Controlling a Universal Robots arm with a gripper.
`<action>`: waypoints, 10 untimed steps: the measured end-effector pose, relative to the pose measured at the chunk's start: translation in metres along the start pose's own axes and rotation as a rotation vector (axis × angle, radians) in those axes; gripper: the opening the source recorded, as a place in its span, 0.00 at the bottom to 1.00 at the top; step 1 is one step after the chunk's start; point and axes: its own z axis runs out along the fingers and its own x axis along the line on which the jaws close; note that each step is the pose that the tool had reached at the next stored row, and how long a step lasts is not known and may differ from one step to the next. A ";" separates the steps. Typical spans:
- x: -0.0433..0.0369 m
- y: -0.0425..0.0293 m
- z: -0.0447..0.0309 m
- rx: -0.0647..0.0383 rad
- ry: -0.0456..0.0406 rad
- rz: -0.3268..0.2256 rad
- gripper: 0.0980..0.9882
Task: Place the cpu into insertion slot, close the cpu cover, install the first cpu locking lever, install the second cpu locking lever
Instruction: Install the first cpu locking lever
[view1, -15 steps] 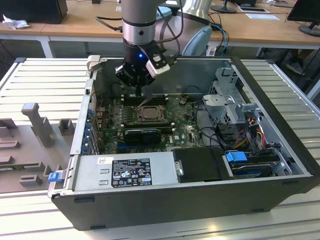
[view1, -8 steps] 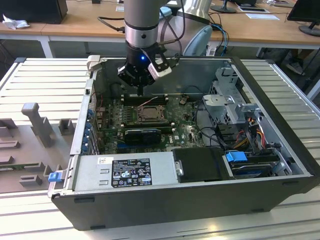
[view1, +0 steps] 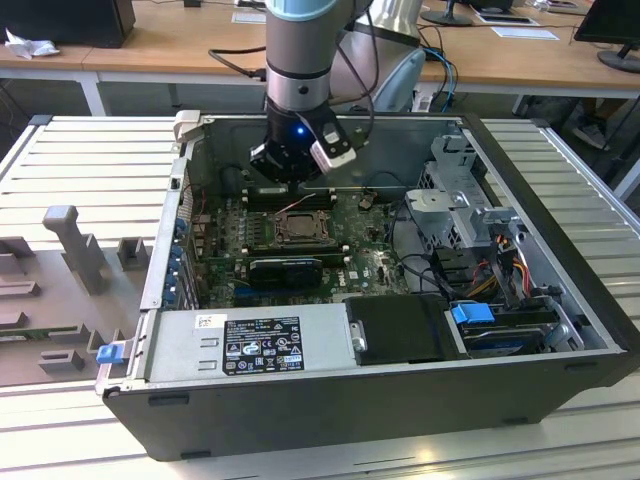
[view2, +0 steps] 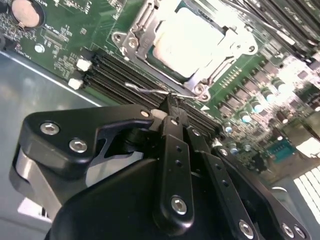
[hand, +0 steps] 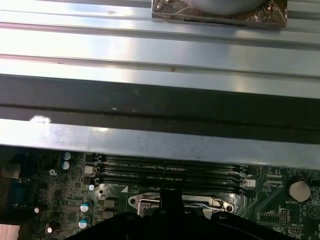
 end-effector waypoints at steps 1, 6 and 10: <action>-0.0013 0.0001 0.0011 0.000 0.0001 0.000 0.01; -0.0083 0.0033 0.0031 0.000 0.0000 0.000 0.01; -0.0137 0.0050 0.0053 0.000 0.0000 0.000 0.01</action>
